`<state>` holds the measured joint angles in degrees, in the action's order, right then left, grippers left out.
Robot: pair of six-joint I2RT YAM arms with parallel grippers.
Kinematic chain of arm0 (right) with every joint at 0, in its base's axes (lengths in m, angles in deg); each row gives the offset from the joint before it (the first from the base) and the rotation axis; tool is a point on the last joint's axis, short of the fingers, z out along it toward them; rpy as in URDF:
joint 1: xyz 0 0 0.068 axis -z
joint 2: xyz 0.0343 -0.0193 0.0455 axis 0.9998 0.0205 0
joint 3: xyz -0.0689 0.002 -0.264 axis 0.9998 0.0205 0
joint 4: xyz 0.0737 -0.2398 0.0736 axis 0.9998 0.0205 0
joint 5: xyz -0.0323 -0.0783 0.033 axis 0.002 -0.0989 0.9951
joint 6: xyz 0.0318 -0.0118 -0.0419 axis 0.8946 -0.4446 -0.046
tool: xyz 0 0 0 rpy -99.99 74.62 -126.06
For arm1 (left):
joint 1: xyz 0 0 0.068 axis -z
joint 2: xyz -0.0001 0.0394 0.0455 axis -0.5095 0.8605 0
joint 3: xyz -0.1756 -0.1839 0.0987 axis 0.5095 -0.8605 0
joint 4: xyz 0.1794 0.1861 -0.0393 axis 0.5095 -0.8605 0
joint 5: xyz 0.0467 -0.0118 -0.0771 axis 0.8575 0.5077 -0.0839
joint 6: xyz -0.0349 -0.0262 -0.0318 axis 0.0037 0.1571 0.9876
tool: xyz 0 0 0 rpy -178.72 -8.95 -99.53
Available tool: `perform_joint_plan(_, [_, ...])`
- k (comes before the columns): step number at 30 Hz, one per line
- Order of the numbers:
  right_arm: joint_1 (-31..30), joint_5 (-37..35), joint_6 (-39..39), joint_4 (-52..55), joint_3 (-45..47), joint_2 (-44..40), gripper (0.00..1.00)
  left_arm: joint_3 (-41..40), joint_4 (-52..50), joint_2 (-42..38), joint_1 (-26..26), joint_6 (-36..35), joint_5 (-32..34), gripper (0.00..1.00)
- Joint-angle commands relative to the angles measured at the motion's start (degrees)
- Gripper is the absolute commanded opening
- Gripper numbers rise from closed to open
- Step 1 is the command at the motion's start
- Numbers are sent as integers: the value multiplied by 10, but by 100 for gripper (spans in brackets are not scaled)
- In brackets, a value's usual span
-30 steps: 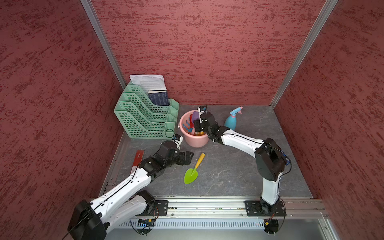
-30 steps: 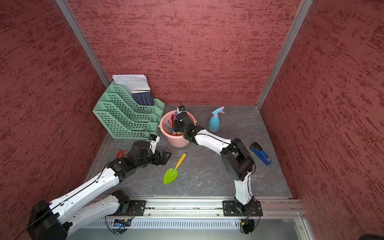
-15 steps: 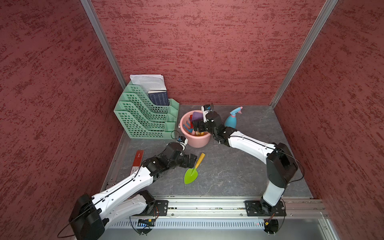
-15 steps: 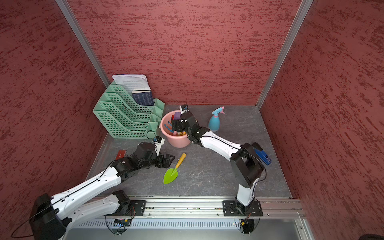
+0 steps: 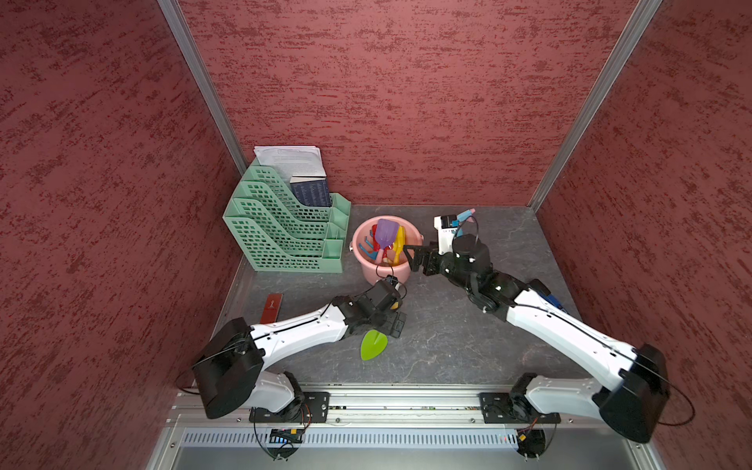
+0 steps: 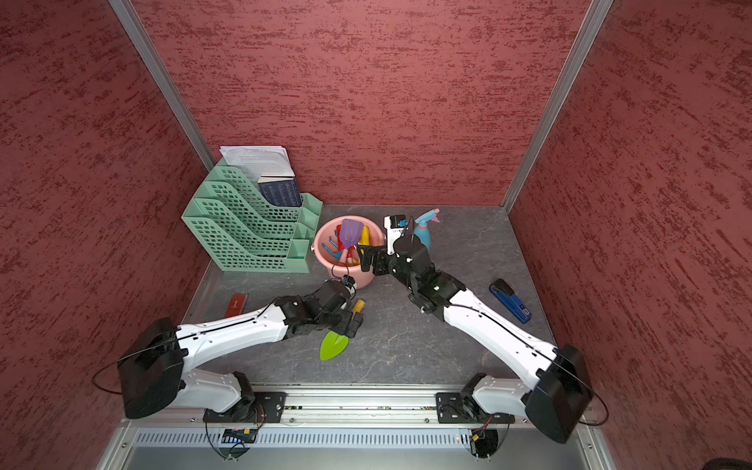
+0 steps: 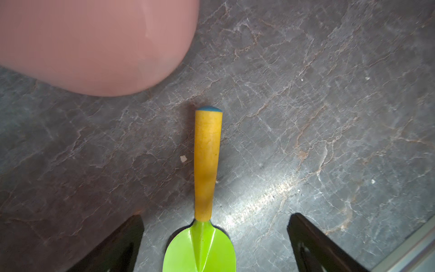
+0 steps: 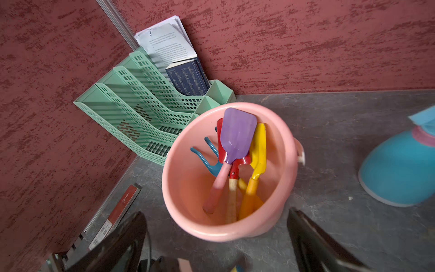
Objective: Organize the gardening tools
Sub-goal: Pick up the gardening tool from the center of the board.
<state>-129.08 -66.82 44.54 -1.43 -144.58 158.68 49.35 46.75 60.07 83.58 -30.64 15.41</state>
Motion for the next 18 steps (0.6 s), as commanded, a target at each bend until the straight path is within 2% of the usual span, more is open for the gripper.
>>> perform_joint_plan(1, [4,-12,15,47,27,-62,98,30,-3,41,10,-14,43,100])
perform_joint_plan(8, [5,-26,15,101,57,-148,98,75,7,135,11,-30,75,95])
perform_joint_plan(15, [5,-38,21,118,75,-179,98,104,18,193,4,-40,80,90])
perform_joint_plan(18, [4,-42,20,125,78,-185,98,106,26,207,-3,-41,70,85])
